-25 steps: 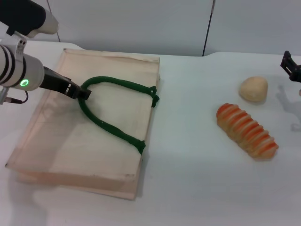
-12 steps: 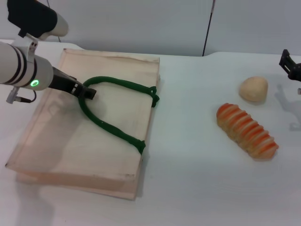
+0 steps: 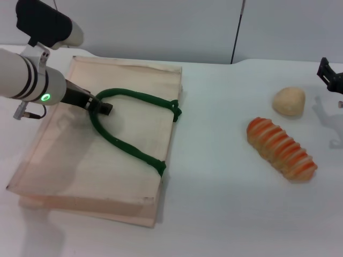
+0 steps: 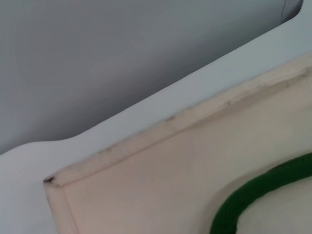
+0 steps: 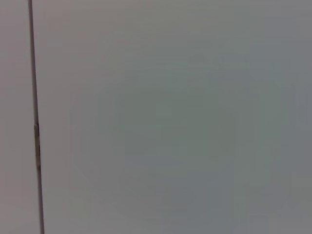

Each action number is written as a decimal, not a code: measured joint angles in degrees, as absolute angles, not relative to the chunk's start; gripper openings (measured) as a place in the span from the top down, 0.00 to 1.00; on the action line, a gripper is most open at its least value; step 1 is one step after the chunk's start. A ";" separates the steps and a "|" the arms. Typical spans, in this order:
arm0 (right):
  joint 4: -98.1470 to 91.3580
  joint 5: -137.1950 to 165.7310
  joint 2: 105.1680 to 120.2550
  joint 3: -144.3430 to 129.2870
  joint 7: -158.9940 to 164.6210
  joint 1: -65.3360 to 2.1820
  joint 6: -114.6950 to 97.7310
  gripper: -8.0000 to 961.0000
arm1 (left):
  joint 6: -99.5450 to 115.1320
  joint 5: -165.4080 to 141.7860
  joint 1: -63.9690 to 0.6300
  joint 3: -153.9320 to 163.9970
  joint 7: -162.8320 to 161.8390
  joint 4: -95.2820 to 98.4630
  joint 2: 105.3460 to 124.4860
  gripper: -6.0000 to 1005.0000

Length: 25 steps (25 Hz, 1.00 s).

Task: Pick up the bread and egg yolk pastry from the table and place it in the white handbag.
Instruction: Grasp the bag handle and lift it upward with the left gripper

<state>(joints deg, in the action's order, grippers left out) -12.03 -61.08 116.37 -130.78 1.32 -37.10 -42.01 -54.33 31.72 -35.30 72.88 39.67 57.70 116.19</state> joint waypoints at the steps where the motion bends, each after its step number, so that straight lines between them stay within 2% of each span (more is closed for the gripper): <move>1: -12.04 -61.09 116.37 -130.78 1.32 -37.10 -42.01 0.13 | -54.33 31.72 -35.30 72.88 39.67 57.70 116.19 0.29; 9: -12.04 -61.08 116.37 -130.78 1.49 -37.33 -42.01 0.13 | -53.05 31.72 -35.92 73.53 39.77 56.77 116.19 0.33; 14: -12.04 -61.08 116.37 -130.78 1.61 -37.39 -42.01 0.13 | -52.31 31.73 -36.03 73.83 39.49 56.39 116.19 0.52; 25: -12.12 -61.08 116.37 -130.78 1.67 -37.62 -42.01 0.13 | -51.12 31.98 -37.26 73.83 39.75 53.45 116.19 0.65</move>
